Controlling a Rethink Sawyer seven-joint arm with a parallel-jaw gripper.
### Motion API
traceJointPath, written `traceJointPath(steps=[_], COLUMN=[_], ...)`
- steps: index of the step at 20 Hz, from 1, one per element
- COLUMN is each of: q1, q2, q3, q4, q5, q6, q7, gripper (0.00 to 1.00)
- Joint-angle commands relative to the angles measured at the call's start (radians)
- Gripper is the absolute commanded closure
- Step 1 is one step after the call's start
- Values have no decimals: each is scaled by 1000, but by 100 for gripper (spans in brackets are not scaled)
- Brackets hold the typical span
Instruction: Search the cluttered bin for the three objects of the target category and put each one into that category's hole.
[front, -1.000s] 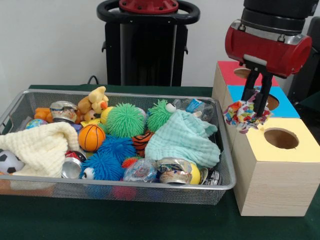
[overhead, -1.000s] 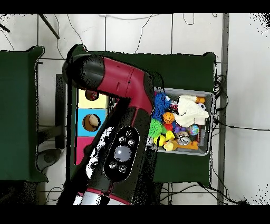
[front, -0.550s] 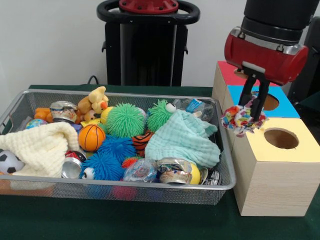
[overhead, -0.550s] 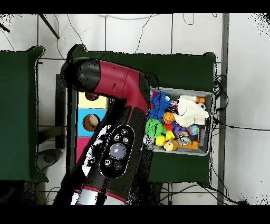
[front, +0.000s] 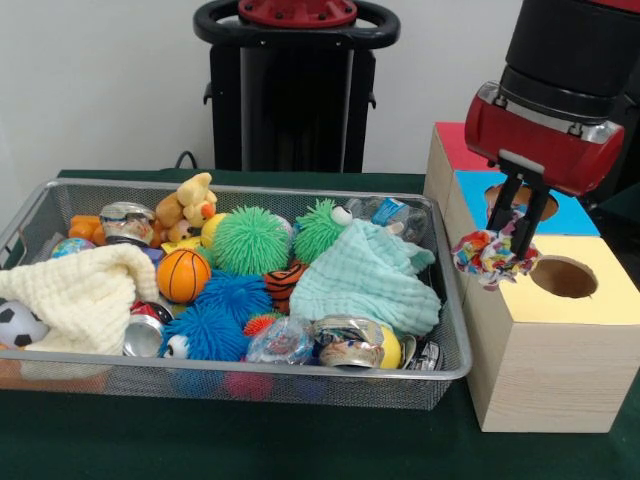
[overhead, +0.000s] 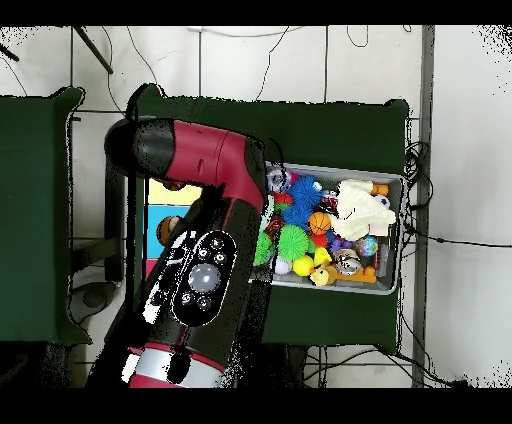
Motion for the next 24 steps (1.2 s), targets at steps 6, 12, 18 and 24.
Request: traceJointPath(steps=[6, 12, 18, 24], q1=[16, 27, 28, 48], q2=[34, 28, -4, 21], q3=[38, 32, 64, 46], q4=[5, -6, 103, 137], q5=[-38, -34, -20, -73], q6=[136, 162, 70, 26], q7=[178, 194, 178, 135], gripper=[100, 100, 100, 100])
